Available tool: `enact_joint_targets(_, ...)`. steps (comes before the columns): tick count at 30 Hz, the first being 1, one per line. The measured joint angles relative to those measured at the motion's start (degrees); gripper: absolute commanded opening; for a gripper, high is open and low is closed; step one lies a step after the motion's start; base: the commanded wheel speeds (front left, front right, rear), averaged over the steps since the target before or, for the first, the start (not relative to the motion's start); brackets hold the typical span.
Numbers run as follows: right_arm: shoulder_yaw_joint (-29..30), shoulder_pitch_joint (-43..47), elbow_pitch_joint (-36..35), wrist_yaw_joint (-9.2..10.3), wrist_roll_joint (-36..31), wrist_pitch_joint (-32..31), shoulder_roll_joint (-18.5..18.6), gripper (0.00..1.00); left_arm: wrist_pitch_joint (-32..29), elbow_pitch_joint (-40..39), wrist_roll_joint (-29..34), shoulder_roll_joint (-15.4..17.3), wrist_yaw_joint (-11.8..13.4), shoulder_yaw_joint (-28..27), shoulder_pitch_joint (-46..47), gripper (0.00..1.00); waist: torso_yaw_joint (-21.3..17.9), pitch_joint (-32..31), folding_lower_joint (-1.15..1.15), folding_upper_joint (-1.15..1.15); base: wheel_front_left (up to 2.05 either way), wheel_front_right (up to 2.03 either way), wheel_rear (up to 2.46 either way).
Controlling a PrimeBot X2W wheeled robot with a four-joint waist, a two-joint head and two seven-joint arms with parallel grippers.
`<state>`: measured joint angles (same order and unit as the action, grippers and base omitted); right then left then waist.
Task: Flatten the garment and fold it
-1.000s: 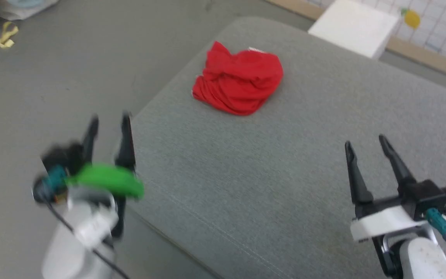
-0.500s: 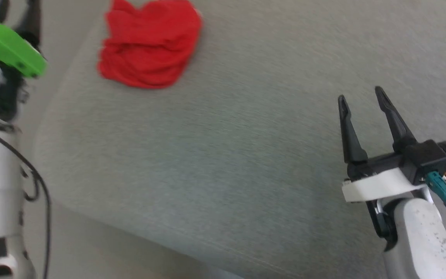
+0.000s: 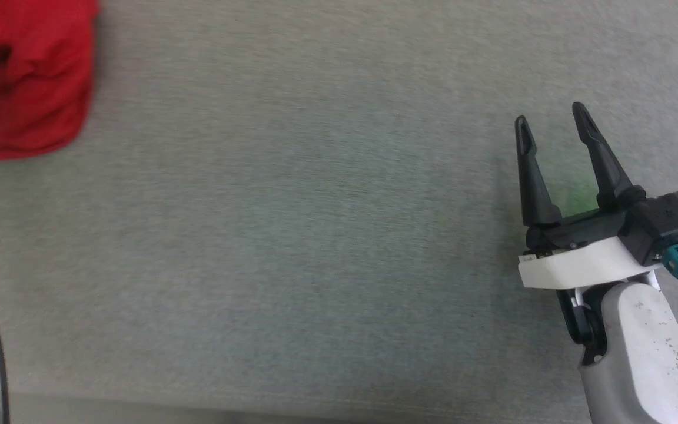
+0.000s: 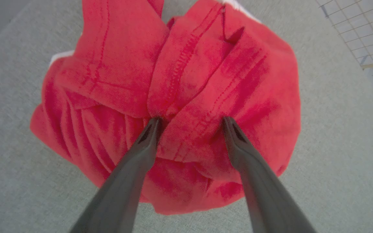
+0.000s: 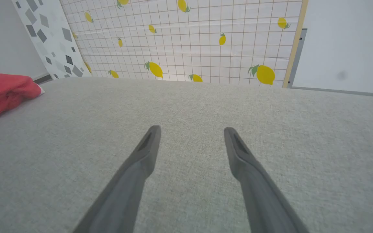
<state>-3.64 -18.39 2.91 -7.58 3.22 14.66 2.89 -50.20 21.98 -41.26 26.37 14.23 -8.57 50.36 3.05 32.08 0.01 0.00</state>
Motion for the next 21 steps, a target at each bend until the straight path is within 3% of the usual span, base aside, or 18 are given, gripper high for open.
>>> enact_joint_targets(4,0.14,-0.06,-0.1,0.0,0.42,0.0,0.0,1.0,-5.04,-3.36,0.33,1.18,4.42,-0.24,-4.56,1.0,-2.95,2.28,0.0,0.0,0.0,0.0,0.0)
enact_joint_targets(8,0.33,-0.08,-0.05,0.0,0.86,0.0,0.01,1.0,-7.19,-7.8,0.35,2.82,6.21,-1.24,-7.58,0.98,-5.09,3.58,-0.01,0.0,0.0,0.0,0.0)
enact_joint_targets(9,0.41,-0.08,0.01,0.0,0.88,0.0,0.01,1.0,-7.42,-8.94,0.37,3.32,6.22,-1.36,-8.34,0.31,-5.56,3.74,0.0,0.0,0.0,0.0,0.0)
enact_joint_targets(10,0.54,-0.07,0.07,0.0,0.88,0.0,0.02,1.0,-7.09,-10.15,0.59,3.77,6.16,-1.46,-9.09,0.0,-5.91,3.78,-0.01,0.0,0.0,0.0,0.0)
enact_joint_targets(12,0.79,-0.07,0.16,0.0,0.88,0.0,0.03,1.0,-4.71,-11.87,1.07,3.9,4.81,-1.37,-9.99,0.0,-6.18,3.46,-0.01,0.0,0.0,0.0,0.0)
enact_joint_targets(15,1.01,-0.02,0.55,0.0,0.87,0.0,0.05,1.0,4.03,-12.82,3.9,3.85,1.14,-0.77,-11.18,0.0,-6.34,2.41,0.0,0.0,0.0,0.0,0.0)
enact_joint_targets(17,1.23,0.25,0.81,0.0,0.88,0.0,0.02,1.0,11.82,-12.7,7.37,4.5,-2.05,0.43,-11.43,0.0,-6.34,1.19,0.0,0.0,0.0,0.0,0.0)
enact_joint_targets(21,2.7,2.61,1.33,0.0,0.89,0.0,0.04,1.0,28.27,-11.68,13.18,5.12,-5.57,1.87,-10.99,0.0,-6.13,-2.1,-0.01,0.0,0.0,0.0,0.0)
